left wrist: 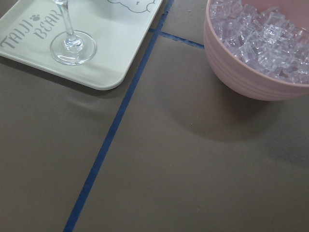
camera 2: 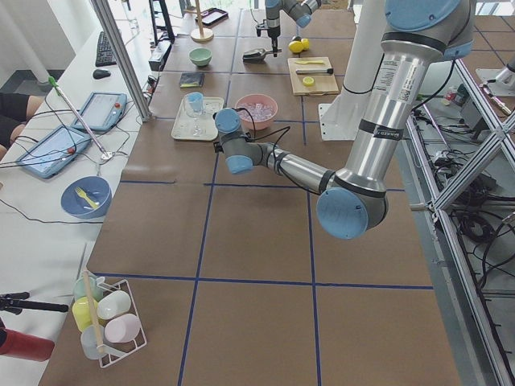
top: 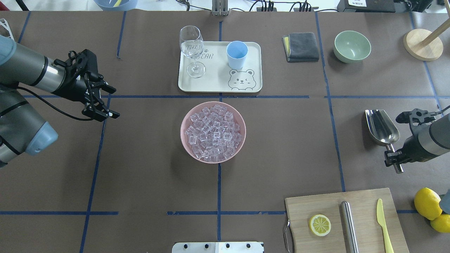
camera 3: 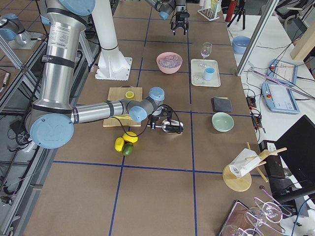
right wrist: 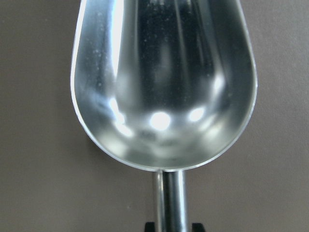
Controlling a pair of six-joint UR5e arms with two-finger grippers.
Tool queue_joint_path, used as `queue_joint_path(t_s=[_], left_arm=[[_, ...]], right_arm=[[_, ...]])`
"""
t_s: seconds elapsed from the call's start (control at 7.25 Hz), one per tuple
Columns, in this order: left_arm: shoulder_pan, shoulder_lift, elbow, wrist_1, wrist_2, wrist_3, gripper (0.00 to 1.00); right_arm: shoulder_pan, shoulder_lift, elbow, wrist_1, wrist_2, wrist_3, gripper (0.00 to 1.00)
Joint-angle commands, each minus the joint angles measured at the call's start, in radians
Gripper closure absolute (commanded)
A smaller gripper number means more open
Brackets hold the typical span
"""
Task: Put ice in cup with scoop
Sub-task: 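Lift the metal scoop with the right gripper and carry it toward the bowl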
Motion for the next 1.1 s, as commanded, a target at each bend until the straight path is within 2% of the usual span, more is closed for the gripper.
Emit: queue_joint_path(t_s=[0.0,0.28,0.41,0.83,0.97], left_arm=[[0.000,-0.006,0.001,0.002,0.002,-0.001,0.00],[0.000,-0.007,0.001,0.002,0.002,-0.001,0.00],[0.000,-0.012,0.001,0.002,0.002,-0.001,0.00],[0.002,-0.012,0.005,0.003,0.002,-0.001,0.00],[0.002,-0.013,0.005,0.003,0.000,-0.001,0.00]], right_arm=[[0.018,0.004,0.053,0.001,0.004,-0.006,1.00],[0.067,0.007,0.183,-0.003,-0.004,-0.006,1.00],[0.118,0.054,0.235,-0.014,0.014,-0.007,1.00],[0.140,0.105,0.279,-0.016,0.005,-0.015,1.00],[0.128,0.125,0.285,-0.016,-0.037,-0.085,1.00]])
